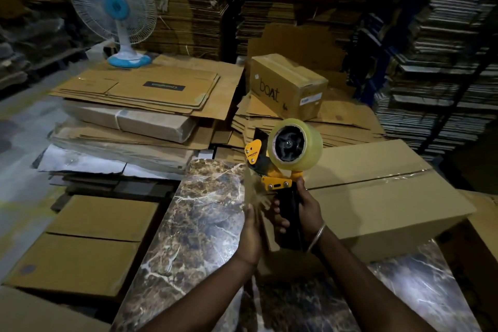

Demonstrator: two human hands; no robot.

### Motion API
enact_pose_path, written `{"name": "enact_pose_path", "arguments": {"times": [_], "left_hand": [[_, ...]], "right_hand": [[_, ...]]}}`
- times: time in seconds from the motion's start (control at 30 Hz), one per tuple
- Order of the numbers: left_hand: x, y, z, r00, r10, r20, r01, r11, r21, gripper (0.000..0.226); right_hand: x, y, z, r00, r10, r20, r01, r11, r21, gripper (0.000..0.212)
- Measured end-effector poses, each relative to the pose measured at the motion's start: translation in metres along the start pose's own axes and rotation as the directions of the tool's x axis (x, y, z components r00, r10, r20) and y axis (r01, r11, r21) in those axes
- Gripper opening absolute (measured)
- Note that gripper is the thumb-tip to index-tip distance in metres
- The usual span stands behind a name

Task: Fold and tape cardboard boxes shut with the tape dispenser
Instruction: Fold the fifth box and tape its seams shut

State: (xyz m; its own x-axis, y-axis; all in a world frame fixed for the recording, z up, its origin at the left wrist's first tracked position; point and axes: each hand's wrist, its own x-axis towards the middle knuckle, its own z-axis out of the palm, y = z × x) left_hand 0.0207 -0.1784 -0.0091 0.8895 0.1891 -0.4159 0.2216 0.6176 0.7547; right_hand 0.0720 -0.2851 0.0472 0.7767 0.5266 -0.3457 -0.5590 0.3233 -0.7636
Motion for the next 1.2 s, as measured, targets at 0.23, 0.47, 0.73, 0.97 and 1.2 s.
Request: {"name": "enact_pose_path", "arguments": {"times": [0.23, 0.47, 0.73, 0.97, 1.2], "left_hand": [[0.024, 0.061, 0.008, 0.908, 0.394, -0.143, -0.352, 0.902, 0.25, 0.037], [0.048, 0.104, 0.028, 0.975, 0.005, -0.22, 0.04, 0.979, 0.201, 0.046], [0.038, 0.125, 0.027, 0.939, -0.343, -0.027, 0.34, 0.914, 0.222, 0.052], [0.043, 0.129, 0.023, 0.874, -0.485, 0.033, 0.469, 0.859, 0.204, 0.049], [0.048, 0.136, 0.017, 0.889, -0.451, 0.078, 0.42, 0.872, 0.251, 0.056]], "right_hand": [[-0.004, 0.001, -0.001, 1.0, 0.001, -0.005, -0.001, 0.999, 0.036, 0.077], [-0.004, 0.0, 0.002, 0.999, 0.011, -0.032, -0.009, 0.999, 0.04, 0.076], [0.0, 0.002, -0.002, 0.999, 0.027, -0.036, -0.025, 0.998, 0.06, 0.076], [0.002, 0.005, -0.006, 0.992, 0.011, 0.129, -0.024, 0.995, 0.1, 0.077], [-0.001, 0.003, -0.005, 0.989, 0.003, 0.145, -0.018, 0.994, 0.104, 0.077]]}}
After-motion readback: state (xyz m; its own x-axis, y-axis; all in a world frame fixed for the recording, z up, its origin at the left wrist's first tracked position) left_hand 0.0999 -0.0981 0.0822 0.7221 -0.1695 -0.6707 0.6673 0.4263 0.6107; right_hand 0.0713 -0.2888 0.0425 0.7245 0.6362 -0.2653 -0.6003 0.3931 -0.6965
